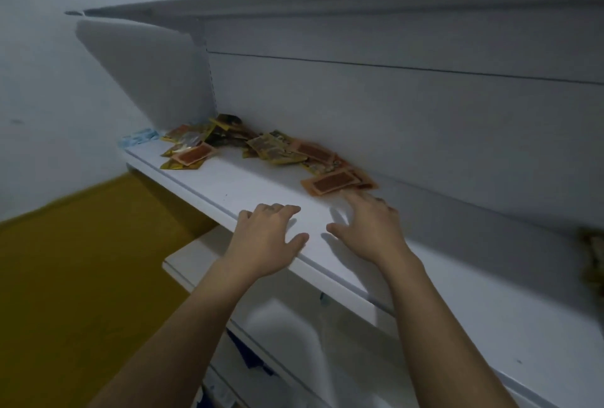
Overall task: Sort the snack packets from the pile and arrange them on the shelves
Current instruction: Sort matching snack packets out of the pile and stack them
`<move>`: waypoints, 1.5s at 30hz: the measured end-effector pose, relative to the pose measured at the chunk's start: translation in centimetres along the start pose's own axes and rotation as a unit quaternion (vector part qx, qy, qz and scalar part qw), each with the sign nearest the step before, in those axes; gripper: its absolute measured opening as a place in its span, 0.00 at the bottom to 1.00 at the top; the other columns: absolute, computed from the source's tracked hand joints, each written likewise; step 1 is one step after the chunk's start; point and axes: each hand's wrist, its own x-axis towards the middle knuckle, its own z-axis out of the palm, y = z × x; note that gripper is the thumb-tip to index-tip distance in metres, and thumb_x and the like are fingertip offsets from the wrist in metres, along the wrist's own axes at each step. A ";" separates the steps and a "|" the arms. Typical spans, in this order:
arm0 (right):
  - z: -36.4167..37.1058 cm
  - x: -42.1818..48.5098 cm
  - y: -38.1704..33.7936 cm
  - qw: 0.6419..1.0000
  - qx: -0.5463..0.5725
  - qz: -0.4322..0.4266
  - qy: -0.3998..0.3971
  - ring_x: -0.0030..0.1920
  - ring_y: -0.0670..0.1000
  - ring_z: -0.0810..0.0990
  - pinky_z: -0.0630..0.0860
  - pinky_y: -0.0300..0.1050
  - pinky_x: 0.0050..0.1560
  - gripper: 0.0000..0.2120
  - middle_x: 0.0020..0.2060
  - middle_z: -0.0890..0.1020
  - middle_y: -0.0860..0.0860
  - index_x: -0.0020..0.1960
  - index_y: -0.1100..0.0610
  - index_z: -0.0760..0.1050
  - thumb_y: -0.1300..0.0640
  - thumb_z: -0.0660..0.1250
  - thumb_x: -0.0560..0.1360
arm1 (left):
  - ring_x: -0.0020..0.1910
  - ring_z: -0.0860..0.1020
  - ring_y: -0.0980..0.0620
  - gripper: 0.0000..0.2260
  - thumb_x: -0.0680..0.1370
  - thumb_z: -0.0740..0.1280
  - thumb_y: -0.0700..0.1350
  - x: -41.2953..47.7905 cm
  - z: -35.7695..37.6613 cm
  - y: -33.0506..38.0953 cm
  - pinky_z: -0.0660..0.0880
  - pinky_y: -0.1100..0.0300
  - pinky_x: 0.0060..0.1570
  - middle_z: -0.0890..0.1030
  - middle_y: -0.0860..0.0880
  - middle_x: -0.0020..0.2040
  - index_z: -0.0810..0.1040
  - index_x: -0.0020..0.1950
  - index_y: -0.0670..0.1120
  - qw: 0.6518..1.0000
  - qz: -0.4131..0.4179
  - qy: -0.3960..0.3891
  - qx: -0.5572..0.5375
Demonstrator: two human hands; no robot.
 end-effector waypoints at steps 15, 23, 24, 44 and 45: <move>3.6 9.9 -1.2 0.972 -0.123 0.193 -0.058 0.68 0.57 0.69 0.66 0.50 0.64 0.23 0.70 0.70 0.54 0.74 0.52 0.63 0.49 0.59 0.80 | 0.66 0.69 0.43 0.25 0.78 0.62 0.60 16.7 4.5 -2.9 0.67 0.49 0.60 0.74 0.47 0.67 0.67 0.73 0.54 0.978 0.203 -0.028 -0.043; 3.8 11.5 -0.9 0.957 -0.089 0.263 -0.089 0.70 0.56 0.69 0.68 0.49 0.67 0.24 0.71 0.71 0.52 0.76 0.48 0.63 0.52 0.59 0.80 | 0.66 0.73 0.42 0.29 0.79 0.60 0.60 22.3 7.1 -2.1 0.70 0.52 0.62 0.77 0.45 0.65 0.60 0.77 0.52 0.967 0.240 -0.059 -0.055; 3.4 12.1 -0.9 0.955 -0.084 0.270 -0.092 0.69 0.56 0.71 0.69 0.48 0.66 0.23 0.70 0.72 0.53 0.75 0.49 0.65 0.52 0.60 0.80 | 0.64 0.74 0.42 0.28 0.80 0.59 0.61 22.5 7.1 -2.2 0.70 0.53 0.61 0.78 0.45 0.64 0.60 0.77 0.53 0.966 0.241 -0.052 -0.079; 5.9 16.7 0.2 0.979 0.062 0.161 0.105 0.63 0.57 0.76 0.71 0.47 0.58 0.19 0.63 0.79 0.53 0.71 0.48 0.70 0.55 0.59 0.81 | 0.45 0.77 0.48 0.05 0.78 0.63 0.40 24.5 8.0 -4.3 0.67 0.58 0.38 0.78 0.51 0.43 0.73 0.49 0.50 0.905 0.153 -0.109 -0.381; 6.1 16.8 -0.1 0.979 0.079 0.154 0.111 0.62 0.57 0.76 0.71 0.47 0.59 0.18 0.62 0.79 0.53 0.71 0.49 0.71 0.56 0.59 0.81 | 0.45 0.77 0.49 0.06 0.78 0.63 0.39 24.5 8.0 -4.3 0.67 0.57 0.38 0.78 0.52 0.43 0.73 0.50 0.50 0.902 0.156 -0.113 -0.387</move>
